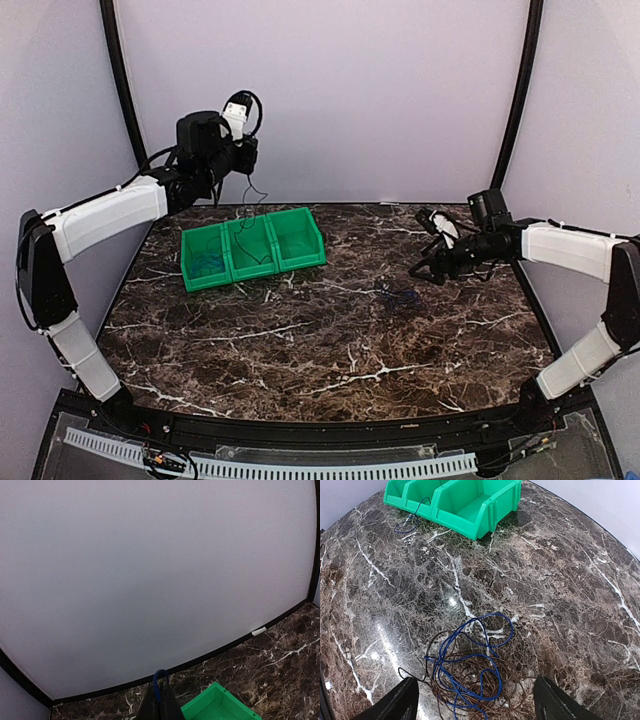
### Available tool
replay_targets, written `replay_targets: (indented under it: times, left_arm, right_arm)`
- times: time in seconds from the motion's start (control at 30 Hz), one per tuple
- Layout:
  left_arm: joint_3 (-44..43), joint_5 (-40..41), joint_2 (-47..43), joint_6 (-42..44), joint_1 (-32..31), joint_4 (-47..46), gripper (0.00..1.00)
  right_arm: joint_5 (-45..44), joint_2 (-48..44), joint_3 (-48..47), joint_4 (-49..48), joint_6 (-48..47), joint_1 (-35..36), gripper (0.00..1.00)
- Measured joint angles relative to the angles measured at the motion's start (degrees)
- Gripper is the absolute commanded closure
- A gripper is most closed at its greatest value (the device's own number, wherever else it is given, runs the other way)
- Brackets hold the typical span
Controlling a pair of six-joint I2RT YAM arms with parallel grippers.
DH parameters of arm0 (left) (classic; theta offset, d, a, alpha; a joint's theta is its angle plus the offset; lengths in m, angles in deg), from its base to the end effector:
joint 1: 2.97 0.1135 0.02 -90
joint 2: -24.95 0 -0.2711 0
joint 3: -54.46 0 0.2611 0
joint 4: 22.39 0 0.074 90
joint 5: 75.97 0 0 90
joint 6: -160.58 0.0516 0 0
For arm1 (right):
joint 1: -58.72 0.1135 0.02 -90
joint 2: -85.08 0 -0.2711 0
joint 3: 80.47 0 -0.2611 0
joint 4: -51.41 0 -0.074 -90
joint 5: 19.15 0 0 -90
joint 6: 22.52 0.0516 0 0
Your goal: Untangle the cables
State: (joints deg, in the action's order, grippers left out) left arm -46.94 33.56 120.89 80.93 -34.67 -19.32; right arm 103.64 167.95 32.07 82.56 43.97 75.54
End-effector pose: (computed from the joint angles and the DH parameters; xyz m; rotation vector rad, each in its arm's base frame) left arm 0.3753 -0.2115 0.4131 0.2884 1.5042 -0.0362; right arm 0.2970 0.1190 0.2279 -1.0400 2.0543 0.6186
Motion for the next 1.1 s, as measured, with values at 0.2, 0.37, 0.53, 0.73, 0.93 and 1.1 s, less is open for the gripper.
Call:
replay_targets:
  times: [0.2, 0.37, 0.53, 0.73, 0.93, 1.1]
  left_arm:
    - [10.3, 0.0, 0.0, -1.8, 0.0, -0.8, 1.0]
    - [12.2, 0.1, 0.0, -5.1, 0.0, -1.0, 1.0]
    - [13.6, 0.9, 0.3, -8.2, 0.0, 0.4, 1.0]
    - [13.3, 0.5, 4.3, -12.6, 0.0, 4.4, 1.0]
    - [6.2, -1.9, 13.7, -17.8, 0.5, 14.5, 1.0]
    - [4.9, -4.1, 16.7, -22.3, 2.0, 19.3, 1.0]
  right_arm:
    - [0.0, 0.6, 0.0, 0.6, -0.3, 0.0, 0.19]
    - [0.2, 0.7, 0.0, 0.8, -0.5, 0.0, 0.19]
    - [0.5, 1.0, 0.0, 1.5, -1.0, 0.0, 0.19]
    - [0.7, 1.4, 0.0, 1.7, -1.4, 0.0, 0.19]
    - [0.9, 1.9, 0.0, 2.1, -1.5, 0.0, 0.19]
    - [0.9, 1.9, 0.0, 2.1, -1.6, 0.0, 0.19]
